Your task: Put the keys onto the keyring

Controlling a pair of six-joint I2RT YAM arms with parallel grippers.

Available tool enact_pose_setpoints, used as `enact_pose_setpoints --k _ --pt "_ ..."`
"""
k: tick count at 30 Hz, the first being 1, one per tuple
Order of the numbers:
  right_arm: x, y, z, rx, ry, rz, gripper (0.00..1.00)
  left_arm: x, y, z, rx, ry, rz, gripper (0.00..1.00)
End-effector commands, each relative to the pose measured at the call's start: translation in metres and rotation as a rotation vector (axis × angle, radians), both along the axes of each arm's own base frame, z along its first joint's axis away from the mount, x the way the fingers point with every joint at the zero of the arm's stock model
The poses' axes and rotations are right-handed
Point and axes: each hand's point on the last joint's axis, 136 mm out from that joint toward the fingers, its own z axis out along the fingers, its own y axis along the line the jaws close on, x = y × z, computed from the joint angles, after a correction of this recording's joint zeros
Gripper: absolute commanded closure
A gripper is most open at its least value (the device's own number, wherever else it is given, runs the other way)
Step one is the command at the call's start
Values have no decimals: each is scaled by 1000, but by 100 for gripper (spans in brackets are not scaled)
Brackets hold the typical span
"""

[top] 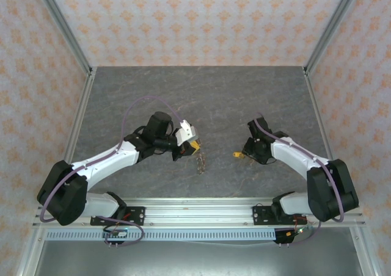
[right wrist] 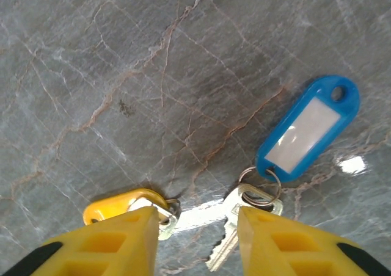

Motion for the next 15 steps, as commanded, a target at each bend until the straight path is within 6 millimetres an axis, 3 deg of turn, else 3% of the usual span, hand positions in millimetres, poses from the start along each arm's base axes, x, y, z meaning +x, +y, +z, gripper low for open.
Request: enact_pose_setpoints --k 1,7,15 --pt "14 6 5 63 -31 -109 63 4 -4 24 -30 -60 -5 100" --pt "19 11 2 98 -30 -155 65 3 -4 22 -24 -53 -12 100" --pt "7 7 -9 75 42 -174 70 3 -4 20 -19 -51 -17 100"
